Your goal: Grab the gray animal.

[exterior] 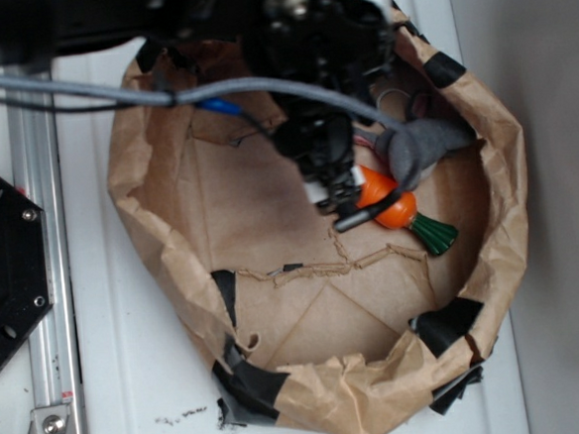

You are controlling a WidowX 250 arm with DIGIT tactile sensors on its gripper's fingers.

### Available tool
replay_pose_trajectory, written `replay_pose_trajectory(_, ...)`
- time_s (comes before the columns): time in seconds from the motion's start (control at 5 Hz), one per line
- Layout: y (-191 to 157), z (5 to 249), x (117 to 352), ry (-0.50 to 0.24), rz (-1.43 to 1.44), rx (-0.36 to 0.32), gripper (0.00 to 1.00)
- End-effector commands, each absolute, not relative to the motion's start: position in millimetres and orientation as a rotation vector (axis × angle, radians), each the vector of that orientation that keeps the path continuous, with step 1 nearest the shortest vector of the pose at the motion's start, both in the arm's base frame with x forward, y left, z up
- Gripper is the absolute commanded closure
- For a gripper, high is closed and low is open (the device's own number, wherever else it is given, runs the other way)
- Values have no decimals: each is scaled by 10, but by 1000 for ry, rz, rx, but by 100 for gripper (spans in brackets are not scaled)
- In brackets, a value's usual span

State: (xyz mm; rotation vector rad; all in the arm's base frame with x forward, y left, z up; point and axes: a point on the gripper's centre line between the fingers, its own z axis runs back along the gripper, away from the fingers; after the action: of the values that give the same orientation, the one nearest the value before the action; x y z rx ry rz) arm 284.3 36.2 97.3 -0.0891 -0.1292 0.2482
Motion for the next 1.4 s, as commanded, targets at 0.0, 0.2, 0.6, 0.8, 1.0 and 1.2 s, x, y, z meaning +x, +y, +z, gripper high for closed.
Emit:
replay_pose_trajectory(0.0,20,1014,3204,-180,301,-168,0)
replay_pose_trajectory(0.2,102,820,3426,-183,313,-163,0)
replay_pose_trajectory(0.6,179,646,3658,-167,264,16,100)
replay_pose_trajectory(0.8,162,709,3556,-140,238,52,100)
replay_pose_trajectory(1.0,58,1151,3243,-143,173,25,100)
replay_pose_trajectory(1.2,15,1645,2741,-123,65,73,100)
